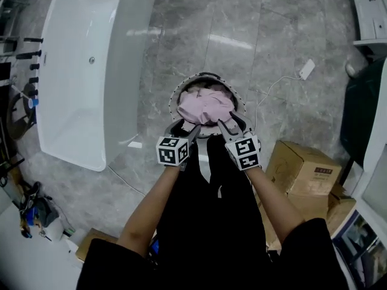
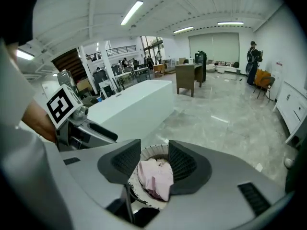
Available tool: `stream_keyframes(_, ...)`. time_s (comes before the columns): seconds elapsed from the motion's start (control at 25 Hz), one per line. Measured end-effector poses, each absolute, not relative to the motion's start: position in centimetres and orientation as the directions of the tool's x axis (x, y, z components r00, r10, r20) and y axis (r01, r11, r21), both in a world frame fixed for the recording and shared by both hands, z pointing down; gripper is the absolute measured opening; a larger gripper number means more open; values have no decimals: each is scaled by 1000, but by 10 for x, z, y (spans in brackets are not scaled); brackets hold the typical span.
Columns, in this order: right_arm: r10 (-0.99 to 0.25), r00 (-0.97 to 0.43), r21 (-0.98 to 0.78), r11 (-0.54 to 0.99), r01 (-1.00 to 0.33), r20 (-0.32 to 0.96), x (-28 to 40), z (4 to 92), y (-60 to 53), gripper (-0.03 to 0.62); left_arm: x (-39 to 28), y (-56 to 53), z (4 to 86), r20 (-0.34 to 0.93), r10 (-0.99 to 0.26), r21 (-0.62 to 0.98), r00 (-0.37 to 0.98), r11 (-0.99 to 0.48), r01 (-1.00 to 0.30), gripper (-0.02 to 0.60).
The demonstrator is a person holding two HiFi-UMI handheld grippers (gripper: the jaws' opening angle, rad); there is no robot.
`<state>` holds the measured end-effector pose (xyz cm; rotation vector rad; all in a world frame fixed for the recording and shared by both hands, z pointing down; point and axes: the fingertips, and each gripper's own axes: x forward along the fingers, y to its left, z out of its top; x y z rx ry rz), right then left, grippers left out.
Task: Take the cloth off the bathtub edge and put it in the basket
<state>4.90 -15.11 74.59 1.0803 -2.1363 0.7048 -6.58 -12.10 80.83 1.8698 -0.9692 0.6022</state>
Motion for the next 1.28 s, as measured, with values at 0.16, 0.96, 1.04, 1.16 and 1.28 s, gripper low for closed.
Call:
stream_keyframes(0.16, -560, -458, -203, 457, -866, 690, 52, 700, -156, 190, -63, -132, 748, 680, -445, 503, 583, -295, -812, 293)
stream_keyframes(0.96, -704, -573, -251, 517, -818, 419, 77, 459, -130, 189, 12, -131, 438, 245, -710, 340, 660, -575, -744, 247)
stream_keyframes(1.04, -713, -579, -237, 529, -815, 397, 78, 445, -129, 186, 16, -123, 419, 220, -713, 296, 666, -601, -742, 205)
stream_keyframes(1.16, -711, -611, -241, 562, -791, 347, 75, 426, -133, 170, 5, -123, 397, 193, -763, 235, 617, -575, -784, 66)
stream_keyframes(1.28, -693, -656, -235, 613, -755, 299, 69, 407, -131, 111, -6, -121, 379, 137, -800, 255, 585, -542, -801, 17)
